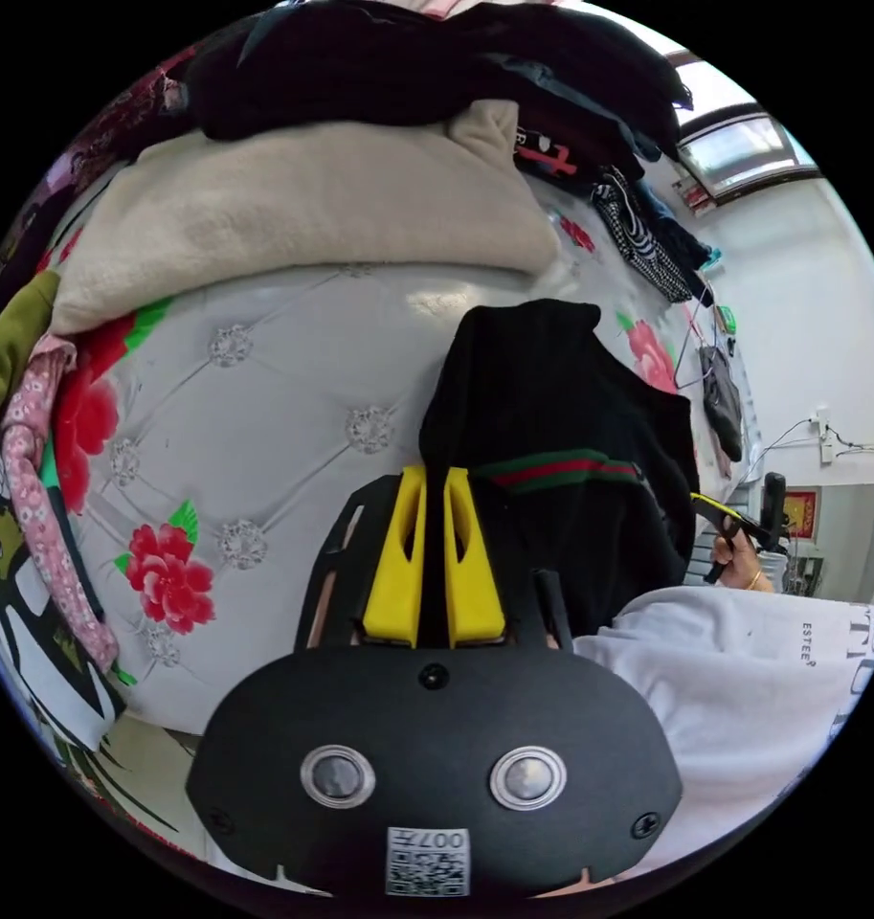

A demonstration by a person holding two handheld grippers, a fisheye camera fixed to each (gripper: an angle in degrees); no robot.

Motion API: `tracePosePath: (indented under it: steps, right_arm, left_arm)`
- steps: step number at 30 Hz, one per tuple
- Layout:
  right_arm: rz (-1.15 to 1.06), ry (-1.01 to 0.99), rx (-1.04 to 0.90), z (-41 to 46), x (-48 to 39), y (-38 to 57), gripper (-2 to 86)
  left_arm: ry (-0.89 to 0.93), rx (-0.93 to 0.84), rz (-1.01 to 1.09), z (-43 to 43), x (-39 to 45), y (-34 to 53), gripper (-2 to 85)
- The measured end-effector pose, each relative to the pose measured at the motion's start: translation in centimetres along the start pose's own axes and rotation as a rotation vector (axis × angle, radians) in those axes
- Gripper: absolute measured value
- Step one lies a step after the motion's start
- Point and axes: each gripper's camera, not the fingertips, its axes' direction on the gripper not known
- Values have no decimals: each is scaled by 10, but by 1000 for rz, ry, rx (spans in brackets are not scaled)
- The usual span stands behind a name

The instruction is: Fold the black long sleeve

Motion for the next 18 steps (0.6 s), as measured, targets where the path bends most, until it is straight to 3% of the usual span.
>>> tracePosePath:
  steps: [6, 10, 13, 15, 18]
  right_arm:
    - [-111, 41, 247, -98, -49, -28, 6]
    - [-301, 197, 306, -147, -117, -79, 8]
    - [-318, 248, 430, -178, -151, -133, 14]
    - [-256, 276, 474, -185, -159, -169, 23]
    - [-100, 328, 463, -176, -158, -196, 36]
  left_arm:
    - [101, 224, 27, -82, 12, 22, -5]
    - [45, 247, 189, -125, 41, 2, -1]
    - [28, 427, 213, -164, 45, -25, 17]
    - [-55, 470, 230, -176, 51, -52, 55]
    - [-275, 399, 105, -170, 46, -83, 82]
